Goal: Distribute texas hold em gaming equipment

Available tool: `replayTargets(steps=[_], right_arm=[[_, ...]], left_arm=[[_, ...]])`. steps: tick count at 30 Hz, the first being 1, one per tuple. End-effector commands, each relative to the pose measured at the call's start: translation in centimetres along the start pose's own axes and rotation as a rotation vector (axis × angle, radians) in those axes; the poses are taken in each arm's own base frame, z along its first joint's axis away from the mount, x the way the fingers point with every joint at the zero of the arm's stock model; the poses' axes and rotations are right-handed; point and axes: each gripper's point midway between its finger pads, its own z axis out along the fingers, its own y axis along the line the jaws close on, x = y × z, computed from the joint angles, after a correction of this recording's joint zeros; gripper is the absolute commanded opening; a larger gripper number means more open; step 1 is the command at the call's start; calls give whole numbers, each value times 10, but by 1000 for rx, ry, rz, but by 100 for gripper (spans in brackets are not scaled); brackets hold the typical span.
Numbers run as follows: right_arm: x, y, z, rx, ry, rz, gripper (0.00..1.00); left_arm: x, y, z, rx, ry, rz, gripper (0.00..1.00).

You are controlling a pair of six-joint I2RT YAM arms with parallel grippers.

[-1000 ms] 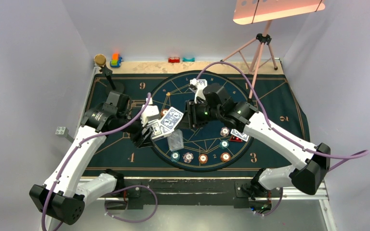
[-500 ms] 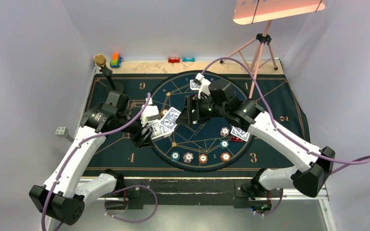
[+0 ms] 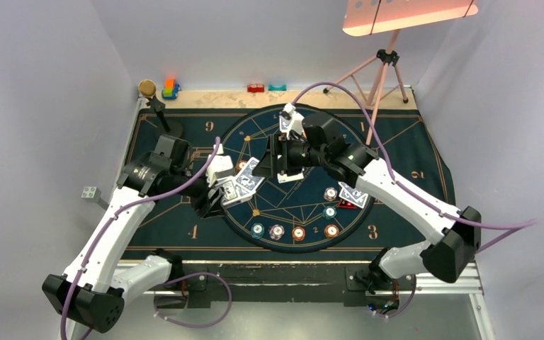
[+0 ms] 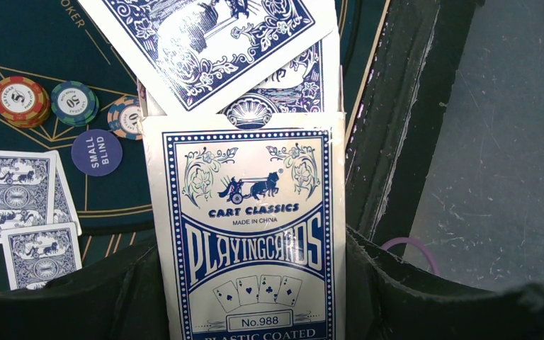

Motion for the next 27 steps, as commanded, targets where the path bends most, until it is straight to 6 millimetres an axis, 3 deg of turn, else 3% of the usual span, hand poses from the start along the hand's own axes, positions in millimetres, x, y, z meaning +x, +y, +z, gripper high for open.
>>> replayTargets(steps=[1,5,12,23,27], right_arm=[[-8,1,8,-12,-17,-10,76],[-7,-8,11,34,-9,-20,76],[-15,5,12,-30,-46,4,70],[-24,11,3,-36,-98,34,20],[-30,5,-8,4,-130,25,11]], left_arm=[[-18,-4,-7,5,-62,44,0],[-19,-4,-7,9,-66,45,0],[-19,-4,-7,9,-66,42,0],[-16,-3,-7,4,-57,44,0],[-16,-3,-7,4,-58,44,0]])
